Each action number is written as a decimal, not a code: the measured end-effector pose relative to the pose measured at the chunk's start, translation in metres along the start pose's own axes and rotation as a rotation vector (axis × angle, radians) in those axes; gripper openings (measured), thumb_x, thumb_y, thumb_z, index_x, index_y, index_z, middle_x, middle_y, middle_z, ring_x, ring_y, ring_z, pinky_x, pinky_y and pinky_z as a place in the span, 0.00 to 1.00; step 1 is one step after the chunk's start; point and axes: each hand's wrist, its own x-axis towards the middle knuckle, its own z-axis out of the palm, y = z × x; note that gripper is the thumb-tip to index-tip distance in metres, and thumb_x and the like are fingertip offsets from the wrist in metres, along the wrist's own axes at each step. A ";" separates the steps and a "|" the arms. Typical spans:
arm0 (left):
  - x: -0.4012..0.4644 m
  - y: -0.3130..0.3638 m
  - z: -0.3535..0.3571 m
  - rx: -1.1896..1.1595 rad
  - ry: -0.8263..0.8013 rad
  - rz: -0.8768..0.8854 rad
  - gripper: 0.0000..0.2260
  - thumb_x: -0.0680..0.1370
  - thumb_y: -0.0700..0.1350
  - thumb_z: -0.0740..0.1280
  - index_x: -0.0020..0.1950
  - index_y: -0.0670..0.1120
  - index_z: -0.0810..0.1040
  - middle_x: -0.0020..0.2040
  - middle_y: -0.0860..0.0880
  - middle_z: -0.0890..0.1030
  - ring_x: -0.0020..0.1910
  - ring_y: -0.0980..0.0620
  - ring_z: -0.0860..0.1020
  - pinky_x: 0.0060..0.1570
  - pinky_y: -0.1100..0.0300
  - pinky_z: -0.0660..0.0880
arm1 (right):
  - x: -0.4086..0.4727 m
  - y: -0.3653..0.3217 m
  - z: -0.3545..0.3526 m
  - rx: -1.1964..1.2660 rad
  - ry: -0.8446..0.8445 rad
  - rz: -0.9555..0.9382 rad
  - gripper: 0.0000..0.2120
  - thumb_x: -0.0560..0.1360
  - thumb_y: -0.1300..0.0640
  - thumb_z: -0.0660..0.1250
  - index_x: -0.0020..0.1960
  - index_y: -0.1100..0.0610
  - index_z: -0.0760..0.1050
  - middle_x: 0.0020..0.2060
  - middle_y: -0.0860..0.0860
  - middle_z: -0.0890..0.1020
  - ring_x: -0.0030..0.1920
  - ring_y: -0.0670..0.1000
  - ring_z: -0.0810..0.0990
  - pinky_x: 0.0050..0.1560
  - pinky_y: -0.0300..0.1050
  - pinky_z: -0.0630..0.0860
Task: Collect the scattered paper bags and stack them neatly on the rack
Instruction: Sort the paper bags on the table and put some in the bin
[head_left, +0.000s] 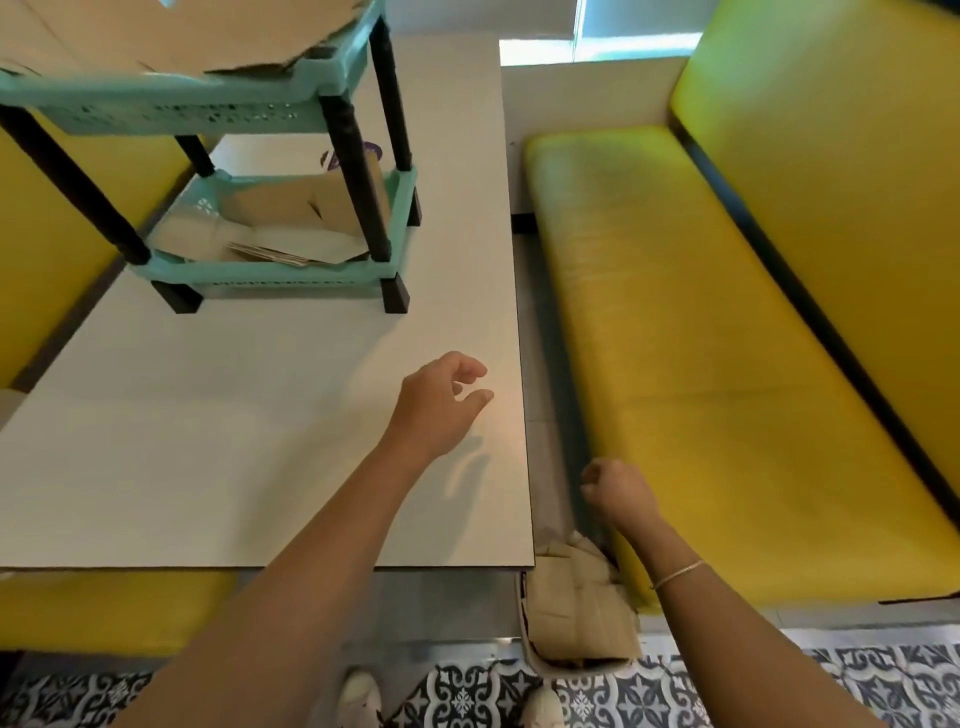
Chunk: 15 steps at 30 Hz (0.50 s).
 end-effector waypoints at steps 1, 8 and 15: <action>0.001 -0.002 -0.006 -0.009 -0.005 0.003 0.10 0.76 0.45 0.68 0.57 0.47 0.76 0.56 0.49 0.79 0.51 0.55 0.74 0.48 0.66 0.69 | -0.001 -0.013 -0.007 0.020 0.031 -0.010 0.11 0.76 0.60 0.61 0.56 0.56 0.78 0.53 0.54 0.82 0.51 0.54 0.80 0.51 0.47 0.79; 0.020 -0.022 -0.063 -0.064 -0.069 0.074 0.08 0.76 0.45 0.69 0.55 0.49 0.77 0.54 0.52 0.78 0.51 0.55 0.76 0.49 0.65 0.70 | -0.026 -0.117 -0.073 0.122 0.296 -0.031 0.11 0.78 0.61 0.59 0.56 0.59 0.77 0.52 0.56 0.81 0.46 0.53 0.78 0.42 0.41 0.72; 0.048 -0.030 -0.150 -0.075 -0.091 0.236 0.10 0.75 0.44 0.69 0.56 0.46 0.77 0.53 0.51 0.79 0.51 0.53 0.77 0.51 0.63 0.71 | -0.060 -0.230 -0.113 0.162 0.584 -0.055 0.12 0.77 0.60 0.60 0.56 0.57 0.79 0.50 0.56 0.83 0.49 0.56 0.80 0.45 0.44 0.75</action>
